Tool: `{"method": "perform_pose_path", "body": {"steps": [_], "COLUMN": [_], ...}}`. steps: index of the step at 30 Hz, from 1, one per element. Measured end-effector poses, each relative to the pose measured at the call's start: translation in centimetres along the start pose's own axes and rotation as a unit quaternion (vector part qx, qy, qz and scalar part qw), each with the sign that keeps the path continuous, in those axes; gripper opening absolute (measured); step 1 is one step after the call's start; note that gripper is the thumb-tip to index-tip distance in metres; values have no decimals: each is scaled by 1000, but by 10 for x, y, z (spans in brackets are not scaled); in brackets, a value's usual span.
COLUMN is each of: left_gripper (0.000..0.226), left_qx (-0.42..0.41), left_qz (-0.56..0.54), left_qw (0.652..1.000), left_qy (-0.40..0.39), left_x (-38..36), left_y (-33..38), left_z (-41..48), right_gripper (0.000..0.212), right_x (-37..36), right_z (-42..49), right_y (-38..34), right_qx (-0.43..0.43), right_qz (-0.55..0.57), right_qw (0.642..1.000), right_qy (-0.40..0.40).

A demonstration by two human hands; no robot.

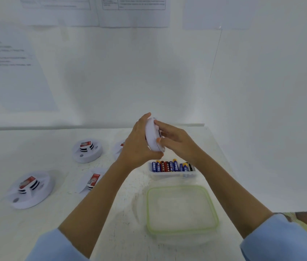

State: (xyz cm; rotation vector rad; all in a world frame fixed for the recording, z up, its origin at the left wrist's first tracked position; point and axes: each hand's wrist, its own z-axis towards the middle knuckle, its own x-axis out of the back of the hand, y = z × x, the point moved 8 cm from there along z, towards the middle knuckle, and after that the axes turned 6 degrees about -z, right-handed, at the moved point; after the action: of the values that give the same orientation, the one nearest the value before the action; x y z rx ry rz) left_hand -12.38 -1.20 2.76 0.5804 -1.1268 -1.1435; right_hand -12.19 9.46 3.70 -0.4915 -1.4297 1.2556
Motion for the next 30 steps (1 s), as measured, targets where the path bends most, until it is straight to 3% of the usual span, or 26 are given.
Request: {"method": "perform_pose_path", "body": {"steps": [2,4,8,12,14,18,21,25,30], "left_gripper": [95,106,105,94,76,51,48,48,47], "left_qx": [3,-28,-68,-2,56,159,160,165,183], "left_qz": [55,139,195,53,-52,-322,-348,-346,-339], "left_qw": [998,990,978,997,994,933,923,924,923], "left_qy": [-13,7,39,62,83,22,11,2,1], "left_x": [6,15,43,93,126,175,214,251,285], "left_y": [0,8,11,-18,-44,-90,-113,-143,-179], "left_z": [-4,-10,-21,-37,-50,-70,-74,-79,-83], "right_gripper": [59,64,51,42,42,44,44,59,62], "right_x": [-11,-20,-38,-76,-103,-165,-208,-247,-287], "right_z": [0,3,9,24,35,59,76,90,115], "right_y": [-5,-12,-15,-6,-9,-28,-39,-40,-48], "right_qx": [1,19,-3,-83,-90,-96,-95,-122,-119], "right_qz": [44,30,136,313,367,446,418,263,232], "right_qw": [999,999,988,937,916,881,898,956,964], "right_qy": [2,11,75,128,133,127,99,55,59]}}
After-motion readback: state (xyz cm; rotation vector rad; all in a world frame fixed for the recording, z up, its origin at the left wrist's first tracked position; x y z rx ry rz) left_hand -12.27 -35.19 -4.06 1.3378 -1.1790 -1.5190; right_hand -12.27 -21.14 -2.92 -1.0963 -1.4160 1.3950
